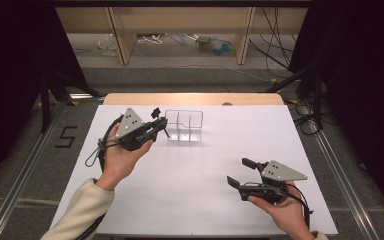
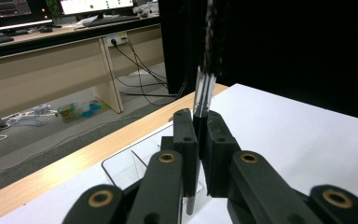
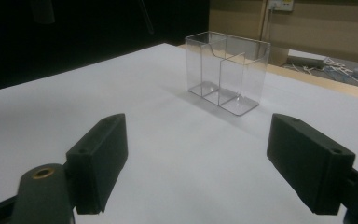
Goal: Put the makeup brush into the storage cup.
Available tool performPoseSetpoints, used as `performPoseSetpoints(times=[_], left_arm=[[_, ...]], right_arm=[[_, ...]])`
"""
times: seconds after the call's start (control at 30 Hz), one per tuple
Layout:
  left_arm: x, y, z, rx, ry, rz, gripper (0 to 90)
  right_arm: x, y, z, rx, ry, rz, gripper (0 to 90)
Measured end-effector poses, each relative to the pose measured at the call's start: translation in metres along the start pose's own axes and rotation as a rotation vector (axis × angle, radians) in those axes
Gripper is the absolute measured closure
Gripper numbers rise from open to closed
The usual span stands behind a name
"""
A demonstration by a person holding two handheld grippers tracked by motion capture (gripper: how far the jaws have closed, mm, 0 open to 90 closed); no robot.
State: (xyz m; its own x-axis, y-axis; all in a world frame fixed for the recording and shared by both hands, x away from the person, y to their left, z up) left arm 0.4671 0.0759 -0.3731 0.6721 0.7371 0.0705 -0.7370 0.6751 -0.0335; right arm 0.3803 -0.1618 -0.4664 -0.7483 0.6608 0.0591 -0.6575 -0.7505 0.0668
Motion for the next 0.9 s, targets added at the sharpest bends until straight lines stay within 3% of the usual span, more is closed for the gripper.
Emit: performPoseSetpoints(times=[0.13,0.33,0.37,0.53,0.6,0.63,0.7,0.9], left_arm=[[0.003,-0.002,-0.001,0.002,0.006,0.007,85.5],[0.009,-0.005,-0.002,0.003,0.01,0.016,85.5],[0.009,-0.006,-0.002,0.002,0.013,0.018,85.5],[0.01,-0.009,-0.002,0.006,0.012,0.018,85.5],[0.011,-0.01,-0.002,0.007,0.009,0.019,85.5],[0.012,-0.011,-0.002,0.007,0.01,0.02,85.5],[0.012,-0.012,-0.002,0.008,0.01,0.022,85.5],[0.015,-0.014,-0.002,0.011,0.007,0.027,85.5]], right_arm=[[-0.001,-0.001,0.002,-0.015,0.015,-0.001,21.6],[-0.001,0.001,-0.001,0.01,0.002,-0.005,21.6],[-0.001,-0.003,0.002,-0.028,0.015,0.005,21.6],[0.0,0.0,0.0,-0.002,-0.002,0.001,21.6],[0.001,-0.001,0.0,-0.011,-0.006,0.004,21.6],[-0.002,-0.002,0.002,-0.024,0.017,0.0,21.6],[0.0,-0.001,0.0,-0.011,-0.006,0.002,21.6],[-0.001,-0.002,0.002,-0.028,0.012,0.004,21.7]])
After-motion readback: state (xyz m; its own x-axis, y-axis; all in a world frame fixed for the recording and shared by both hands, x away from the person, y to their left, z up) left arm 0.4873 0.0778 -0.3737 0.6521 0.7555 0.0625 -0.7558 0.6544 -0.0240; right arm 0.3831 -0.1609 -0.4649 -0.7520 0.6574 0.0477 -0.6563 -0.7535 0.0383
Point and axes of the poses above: each handheld gripper's, and its own axes: y roughly backward along the jaws, z roughly out of its top, x roughly to its left, the point moved 10 cm from there along -y, roughly forward along the jaws, and after that the axes turned 14 degrees about -x, right-handed, at the moved point
